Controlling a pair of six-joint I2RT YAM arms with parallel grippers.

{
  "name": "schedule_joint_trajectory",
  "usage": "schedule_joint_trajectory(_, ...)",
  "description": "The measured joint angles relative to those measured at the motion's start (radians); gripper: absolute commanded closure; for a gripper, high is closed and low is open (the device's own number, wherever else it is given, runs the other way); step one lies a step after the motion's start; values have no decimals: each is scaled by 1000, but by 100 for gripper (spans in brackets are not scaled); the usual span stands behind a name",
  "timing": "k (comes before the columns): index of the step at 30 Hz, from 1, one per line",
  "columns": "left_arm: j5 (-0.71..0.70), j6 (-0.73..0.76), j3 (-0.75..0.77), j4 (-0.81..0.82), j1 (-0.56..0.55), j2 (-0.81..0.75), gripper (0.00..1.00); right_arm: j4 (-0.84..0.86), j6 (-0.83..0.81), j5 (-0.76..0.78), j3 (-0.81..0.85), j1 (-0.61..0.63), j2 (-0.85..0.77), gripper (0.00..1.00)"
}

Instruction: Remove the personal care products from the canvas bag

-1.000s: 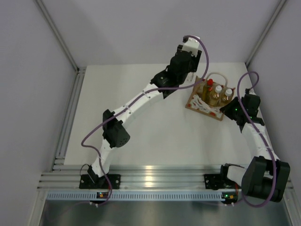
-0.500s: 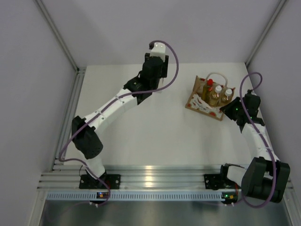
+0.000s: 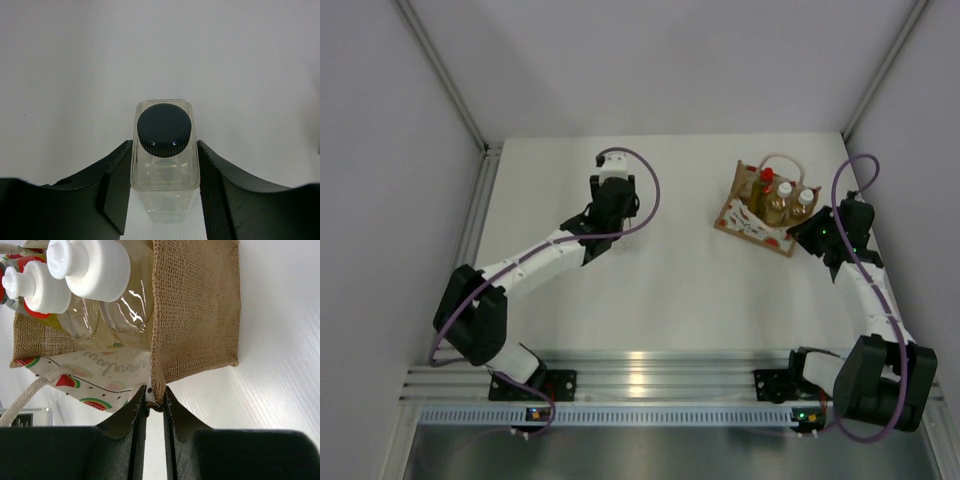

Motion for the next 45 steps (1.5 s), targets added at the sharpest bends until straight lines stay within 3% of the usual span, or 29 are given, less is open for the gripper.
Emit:
schedule_joint_trajectory(9, -10, -13, -278, 243, 34, -110, 100, 0, -4, -8, -6, 0, -6, 100)
schedule_joint_trajectory(15, -19, -7, -332, 340, 30, -120, 99, 1, -4, -11, -11, 0, -13, 100)
schedule_joint_trajectory(24, -20, 29, -332, 339, 11, -119, 56, 1, -4, -11, -22, 0, -27, 97)
schedule_joint_trajectory(27, -24, 40, -332, 340, -5, -117, 55, 0, -4, -11, -24, 0, -31, 97)
schedule_joint_trajectory(29, -23, 40, -332, 340, -11, -117, 43, 0, -4, -11, -24, 0, -31, 97)
schedule_joint_trajectory(39, -37, 43, -330, 401, -29, -118, 13, 0, -4, -11, -24, 0, -31, 97)
schedule_joint_trajectory(41, -43, 42, -330, 400, -33, -118, 2, 0, -4, -11, -24, 0, -31, 97)
schedule_joint_trajectory(45, -53, 28, -312, 350, -44, -131, 2, 0, -4, -11, -24, 0, -32, 97)
